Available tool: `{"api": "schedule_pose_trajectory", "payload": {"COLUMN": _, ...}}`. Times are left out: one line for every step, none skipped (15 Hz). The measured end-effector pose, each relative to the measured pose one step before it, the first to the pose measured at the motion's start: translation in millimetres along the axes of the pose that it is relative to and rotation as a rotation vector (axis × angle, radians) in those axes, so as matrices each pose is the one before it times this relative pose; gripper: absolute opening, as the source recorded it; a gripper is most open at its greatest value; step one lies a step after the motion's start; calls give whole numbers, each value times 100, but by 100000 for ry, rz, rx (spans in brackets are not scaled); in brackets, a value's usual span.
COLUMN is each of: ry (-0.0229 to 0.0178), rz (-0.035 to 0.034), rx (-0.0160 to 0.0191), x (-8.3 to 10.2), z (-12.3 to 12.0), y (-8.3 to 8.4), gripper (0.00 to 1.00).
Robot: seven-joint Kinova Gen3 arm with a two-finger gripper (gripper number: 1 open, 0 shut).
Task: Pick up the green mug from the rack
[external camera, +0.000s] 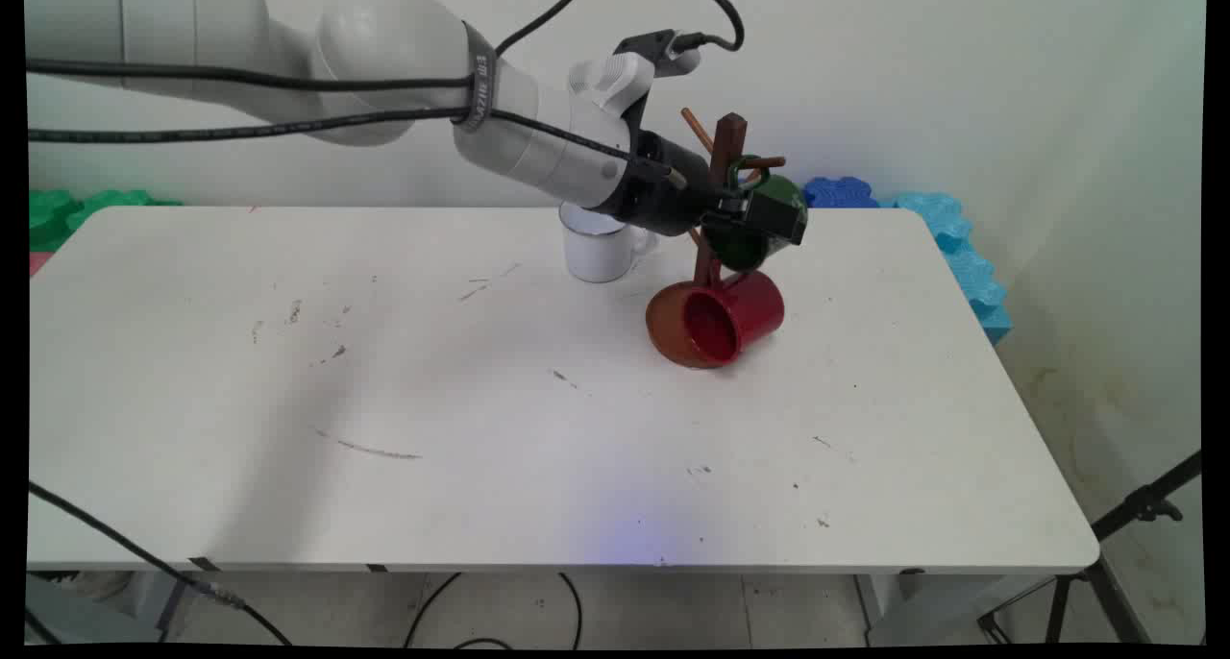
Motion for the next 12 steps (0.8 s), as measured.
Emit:
{"api": "schedule_pose_trajectory", "payload": {"ry": 397, "rz": 26, "rx": -237, "x": -104, "z": 150, "y": 30, "gripper": 100}}
{"api": "schedule_pose_trajectory", "payload": {"ry": 511, "rz": 18, "rx": -261, "x": -124, "z": 166, "y": 20, "gripper": 100}}
{"api": "schedule_pose_trajectory", "payload": {"ry": 448, "rz": 79, "rx": -248, "x": -105, "z": 178, "y": 41, "gripper": 100}}
{"api": "schedule_pose_trajectory", "payload": {"ry": 439, "rz": 86, "rx": -240, "x": -103, "z": 197, "y": 38, "gripper": 100}}
{"api": "schedule_pose_trajectory", "payload": {"ry": 586, "rz": 47, "rx": -197, "x": -152, "z": 283, "y": 37, "gripper": 100}}
{"api": "schedule_pose_trajectory", "payload": {"ry": 421, "rz": -19, "rx": -132, "x": -124, "z": 210, "y": 28, "gripper": 100}}
{"api": "schedule_pose_trajectory", "payload": {"ry": 278, "rz": -13, "rx": -97, "x": -87, "z": 137, "y": 24, "gripper": 100}}
{"api": "schedule_pose_trajectory", "payload": {"ry": 463, "rz": -43, "rx": -152, "x": -131, "z": 197, "y": 25, "gripper": 100}}
{"api": "schedule_pose_trajectory", "payload": {"ry": 595, "rz": -49, "rx": -304, "x": -152, "z": 227, "y": 66, "gripper": 100}}
{"api": "schedule_pose_trajectory", "payload": {"ry": 669, "rz": -147, "rx": -319, "x": -159, "z": 181, "y": 78, "gripper": 100}}
{"api": "schedule_pose_trajectory", "payload": {"ry": 528, "rz": -150, "rx": -220, "x": -141, "z": 146, "y": 51, "gripper": 100}}
{"api": "schedule_pose_trajectory", "payload": {"ry": 640, "rz": -188, "rx": -186, "x": -151, "z": 142, "y": 53, "gripper": 100}}
